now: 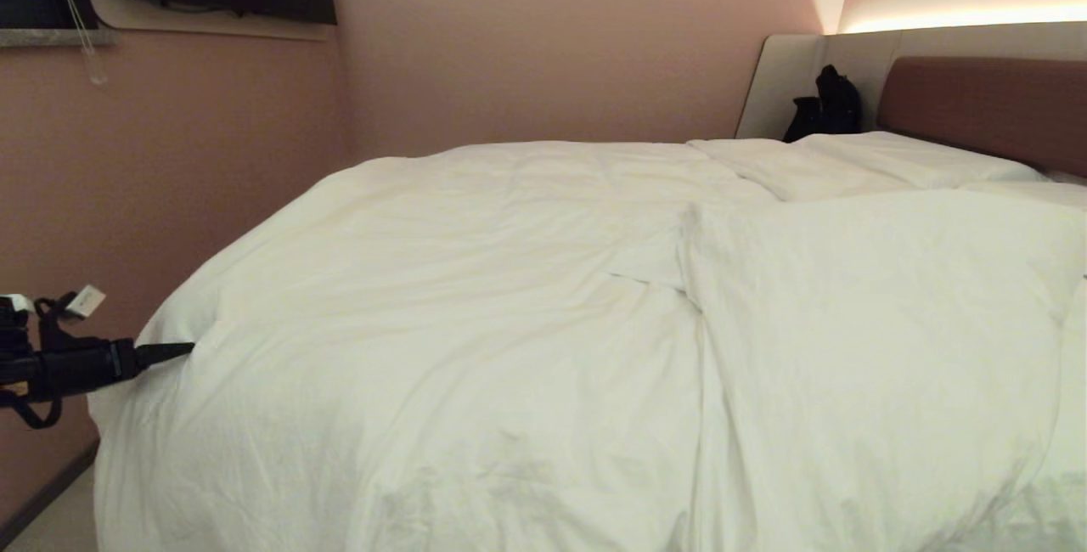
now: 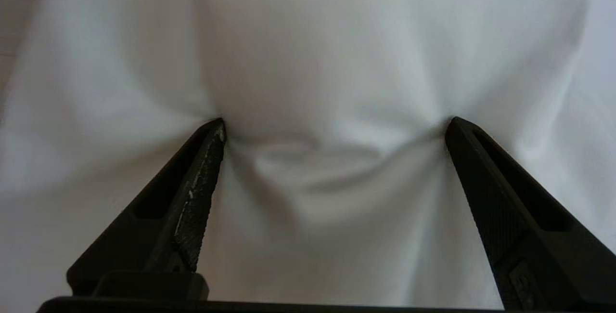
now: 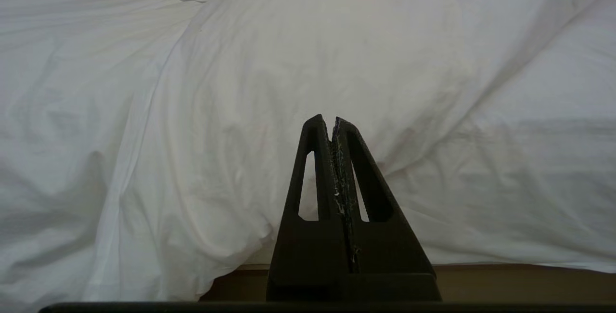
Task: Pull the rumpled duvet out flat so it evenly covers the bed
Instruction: Flatten the corners of the folded blanket
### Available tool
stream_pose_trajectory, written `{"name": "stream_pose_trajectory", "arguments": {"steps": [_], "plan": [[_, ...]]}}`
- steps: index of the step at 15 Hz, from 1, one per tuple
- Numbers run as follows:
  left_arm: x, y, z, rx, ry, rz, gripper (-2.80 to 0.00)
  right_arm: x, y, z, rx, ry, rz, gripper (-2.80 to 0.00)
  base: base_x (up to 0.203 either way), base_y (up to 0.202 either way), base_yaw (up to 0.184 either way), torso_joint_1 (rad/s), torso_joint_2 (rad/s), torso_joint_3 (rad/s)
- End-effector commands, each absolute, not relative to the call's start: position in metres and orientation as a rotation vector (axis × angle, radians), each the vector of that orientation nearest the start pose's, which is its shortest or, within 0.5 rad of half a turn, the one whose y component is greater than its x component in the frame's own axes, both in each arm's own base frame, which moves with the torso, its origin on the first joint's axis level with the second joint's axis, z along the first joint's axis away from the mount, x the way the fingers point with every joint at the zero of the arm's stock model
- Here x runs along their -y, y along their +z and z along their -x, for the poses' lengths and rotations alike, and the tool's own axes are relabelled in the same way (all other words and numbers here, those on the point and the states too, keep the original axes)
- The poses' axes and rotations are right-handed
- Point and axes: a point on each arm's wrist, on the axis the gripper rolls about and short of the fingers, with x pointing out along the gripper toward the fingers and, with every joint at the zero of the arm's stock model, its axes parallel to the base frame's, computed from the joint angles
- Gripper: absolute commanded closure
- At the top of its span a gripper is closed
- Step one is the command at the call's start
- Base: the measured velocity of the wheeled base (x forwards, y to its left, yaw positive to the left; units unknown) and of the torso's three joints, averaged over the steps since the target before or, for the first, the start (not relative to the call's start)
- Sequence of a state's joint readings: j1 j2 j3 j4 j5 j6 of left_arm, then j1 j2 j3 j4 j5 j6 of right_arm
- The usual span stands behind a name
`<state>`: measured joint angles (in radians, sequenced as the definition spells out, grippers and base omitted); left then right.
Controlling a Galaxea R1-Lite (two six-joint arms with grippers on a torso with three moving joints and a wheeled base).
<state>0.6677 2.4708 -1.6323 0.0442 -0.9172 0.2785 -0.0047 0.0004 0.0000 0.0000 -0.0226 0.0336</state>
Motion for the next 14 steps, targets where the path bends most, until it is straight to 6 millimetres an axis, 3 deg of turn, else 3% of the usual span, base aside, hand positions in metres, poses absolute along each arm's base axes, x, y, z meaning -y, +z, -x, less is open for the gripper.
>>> {"name": "stream_pose_trajectory", "arguments": {"steps": [1, 7, 13, 14], "plan": [[-0.269, 0.026, -0.384, -0.589, -0.336, 0.369, -2.80, 0.000, 0.075, 0.023, 0.000, -0.028, -0.034, 0.00, 0.000, 0.000, 0.000, 0.000, 0.00, 0.000], [-0.260, 0.011, -0.392, -0.620, -0.355, 0.377, -2.80, 0.000, 0.076, 0.023, -0.001, -0.028, -0.034, 0.00, 0.000, 0.000, 0.000, 0.000, 0.00, 0.000], [-0.258, 0.013, -0.393, -0.618, -0.358, 0.371, -2.80, 0.000, 0.075, 0.023, 0.000, -0.029, -0.034, 0.00, 0.000, 0.000, 0.000, 0.000, 0.00, 0.000], [-0.258, 0.013, -0.393, -0.619, -0.358, 0.372, 0.00, 0.000, 0.075, 0.023, 0.000, -0.029, -0.034, 0.00, 0.000, 0.000, 0.000, 0.000, 0.00, 0.000]]}}
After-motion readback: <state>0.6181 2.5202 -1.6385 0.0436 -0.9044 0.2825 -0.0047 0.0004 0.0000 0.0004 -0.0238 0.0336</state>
